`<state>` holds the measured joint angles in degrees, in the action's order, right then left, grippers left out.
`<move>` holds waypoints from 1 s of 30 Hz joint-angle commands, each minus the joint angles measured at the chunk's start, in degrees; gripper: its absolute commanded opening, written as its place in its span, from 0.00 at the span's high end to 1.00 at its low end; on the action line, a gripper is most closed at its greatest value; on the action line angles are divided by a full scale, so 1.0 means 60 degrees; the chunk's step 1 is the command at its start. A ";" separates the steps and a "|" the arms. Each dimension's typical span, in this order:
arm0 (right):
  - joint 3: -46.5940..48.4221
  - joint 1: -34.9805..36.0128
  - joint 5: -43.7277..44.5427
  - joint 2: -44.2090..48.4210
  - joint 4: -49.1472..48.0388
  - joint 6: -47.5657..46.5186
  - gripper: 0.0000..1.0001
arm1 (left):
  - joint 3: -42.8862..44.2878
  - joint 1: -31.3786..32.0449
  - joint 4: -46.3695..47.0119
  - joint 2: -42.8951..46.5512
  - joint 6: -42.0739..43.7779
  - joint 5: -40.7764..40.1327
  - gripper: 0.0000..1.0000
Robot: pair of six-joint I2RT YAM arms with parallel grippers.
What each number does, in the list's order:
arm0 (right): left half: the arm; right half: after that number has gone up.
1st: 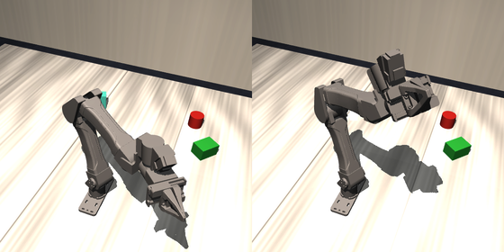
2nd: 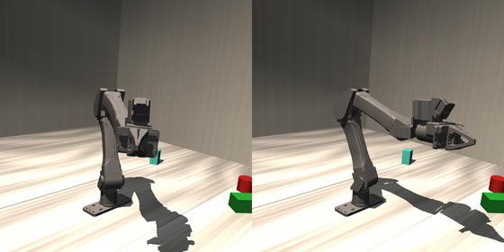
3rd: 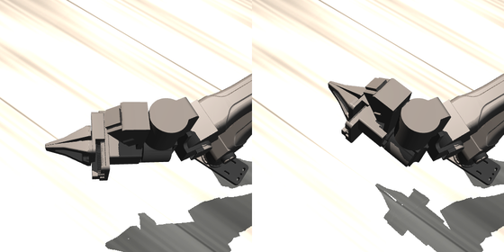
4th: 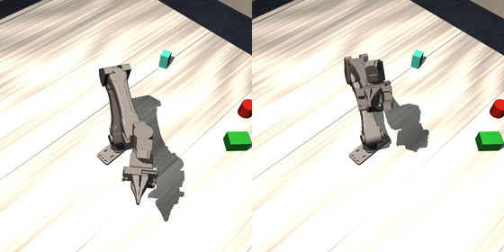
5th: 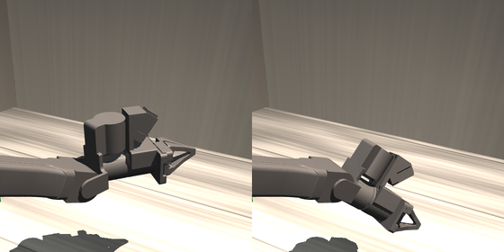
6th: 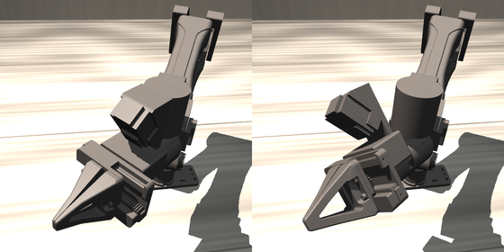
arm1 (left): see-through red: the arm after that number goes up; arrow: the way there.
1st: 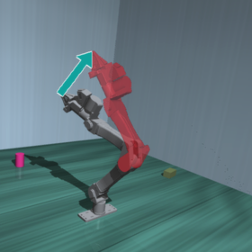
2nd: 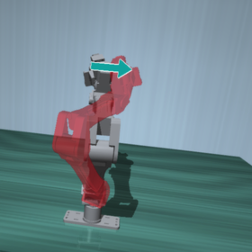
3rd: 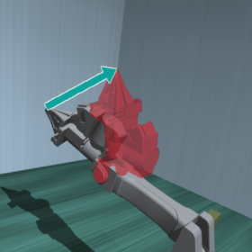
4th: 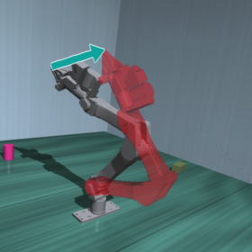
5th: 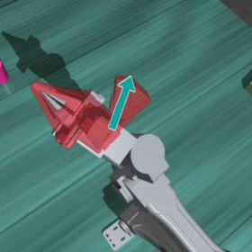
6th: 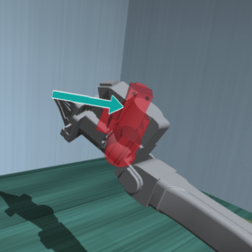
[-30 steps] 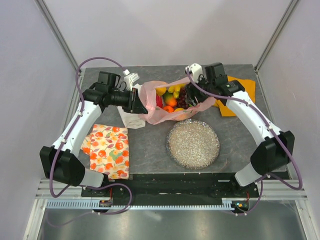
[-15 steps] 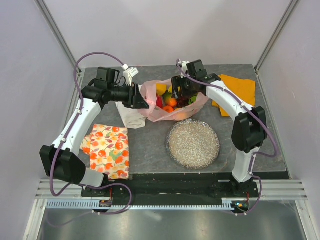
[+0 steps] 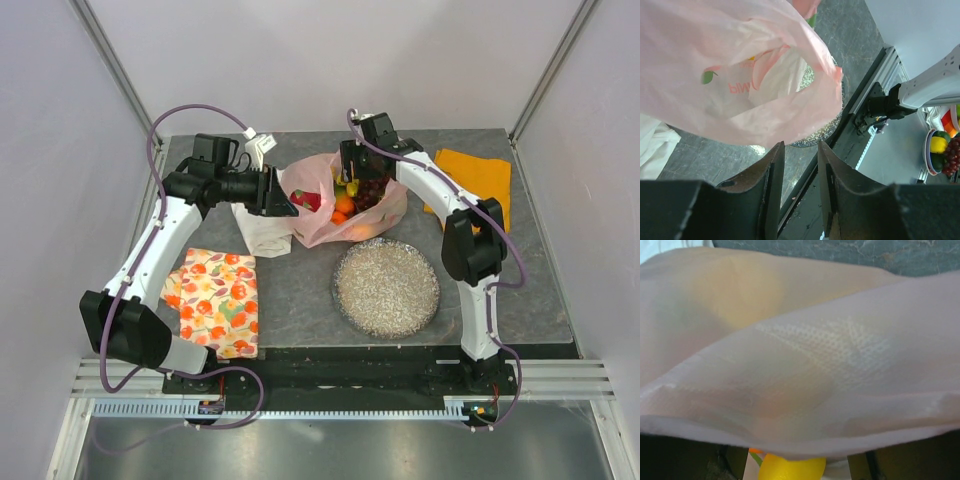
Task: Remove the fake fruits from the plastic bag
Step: Take out the fake fruit from the plastic bag.
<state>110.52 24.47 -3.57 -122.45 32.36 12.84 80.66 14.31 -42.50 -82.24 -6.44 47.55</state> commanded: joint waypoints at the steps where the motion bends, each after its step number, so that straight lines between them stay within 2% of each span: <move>1: 0.0023 0.0155 0.0536 0.0311 0.0232 0.0350 0.28 | 0.0091 -0.0070 0.0360 0.0142 -0.0275 0.0132 0.60; 3: -0.0167 0.0184 0.0537 0.0384 0.0261 0.0423 0.31 | 0.0091 -0.0084 0.0360 0.0127 -0.0275 0.0132 0.60; 6: -0.0285 0.0214 0.0522 0.0268 0.0261 0.0496 0.41 | 0.0077 -0.0084 0.0389 0.0083 -0.0260 0.0117 0.60; 8: -0.0285 0.0214 0.0508 0.0151 0.0232 0.0541 0.43 | 0.0077 -0.0099 0.0389 0.0069 -0.0246 0.0088 0.60; 11: -0.0168 0.0229 0.0507 0.0091 0.0115 0.0409 0.55 | 0.0018 -0.0114 0.0374 0.0127 -0.0231 0.0058 0.60; 12: -0.0095 0.0229 0.0508 0.0121 0.0100 0.0351 0.63 | 0.0004 -0.0128 0.0389 0.0127 -0.0231 0.0058 0.60; 14: -0.0051 0.0214 0.0348 0.0281 0.0071 -0.0058 0.69 | -0.0026 -0.0143 0.0375 0.0156 -0.0202 0.0044 0.60; 15: -0.0036 0.0214 0.0173 0.0557 0.0071 -0.0336 0.76 | -0.0026 -0.0143 0.0389 0.0127 -0.0187 0.0044 0.60; 18: -0.0182 0.0229 -0.0587 0.1420 0.0478 -0.1201 0.87 | 0.0135 -0.0172 0.0360 -0.0077 -0.0012 0.0015 0.61; 23: -0.0664 0.0229 -0.1820 0.3323 0.1096 -0.2487 0.94 | 0.1217 -0.0216 0.0170 -0.0751 0.0500 -0.0190 0.61; 24: -0.0782 0.0229 -0.2024 0.3590 0.1111 -0.2622 0.99 | 0.1582 -0.0216 0.0111 -0.0984 0.0661 -0.0249 0.61; 30: -0.1368 0.0228 -0.2640 0.5158 0.2266 -0.3441 1.00 | 0.2813 -0.0289 -0.0094 -0.1673 0.1044 -0.0834 0.61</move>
<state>104.44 25.65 -14.41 -97.47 41.43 -1.78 91.72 13.13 -42.61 -90.67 -3.84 44.99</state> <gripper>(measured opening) 0.212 0.393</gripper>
